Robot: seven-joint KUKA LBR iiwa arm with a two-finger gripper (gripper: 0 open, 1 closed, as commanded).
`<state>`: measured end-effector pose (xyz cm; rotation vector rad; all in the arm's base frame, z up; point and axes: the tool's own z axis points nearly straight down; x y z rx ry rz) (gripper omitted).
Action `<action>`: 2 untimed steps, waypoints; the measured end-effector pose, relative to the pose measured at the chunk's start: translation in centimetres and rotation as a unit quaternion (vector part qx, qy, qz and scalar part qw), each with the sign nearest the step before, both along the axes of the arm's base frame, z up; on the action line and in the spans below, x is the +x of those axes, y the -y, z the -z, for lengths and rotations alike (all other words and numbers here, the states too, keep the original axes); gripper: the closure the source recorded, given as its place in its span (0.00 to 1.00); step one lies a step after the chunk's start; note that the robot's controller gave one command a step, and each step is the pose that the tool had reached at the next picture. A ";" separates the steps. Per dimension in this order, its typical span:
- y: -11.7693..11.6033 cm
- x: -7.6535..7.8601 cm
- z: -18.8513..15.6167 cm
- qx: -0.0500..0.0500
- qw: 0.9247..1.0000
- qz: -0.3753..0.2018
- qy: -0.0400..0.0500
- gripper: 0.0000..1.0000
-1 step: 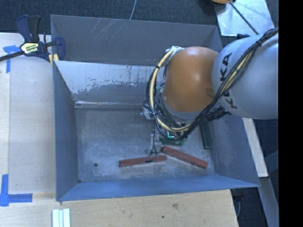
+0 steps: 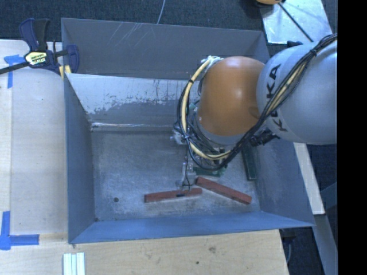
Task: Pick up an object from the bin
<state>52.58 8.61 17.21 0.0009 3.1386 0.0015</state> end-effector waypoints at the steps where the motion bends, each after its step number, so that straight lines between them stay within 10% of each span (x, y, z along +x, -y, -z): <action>1: 2.3 -1.3 7.9 0.000 1.000 0.012 0.002 0.00; 2: 2.1 -1.7 6.6 -0.001 1.000 0.008 0.000 0.00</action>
Offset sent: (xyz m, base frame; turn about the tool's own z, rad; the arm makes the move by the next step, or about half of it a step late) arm -0.0183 -0.0196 -0.0312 -0.0012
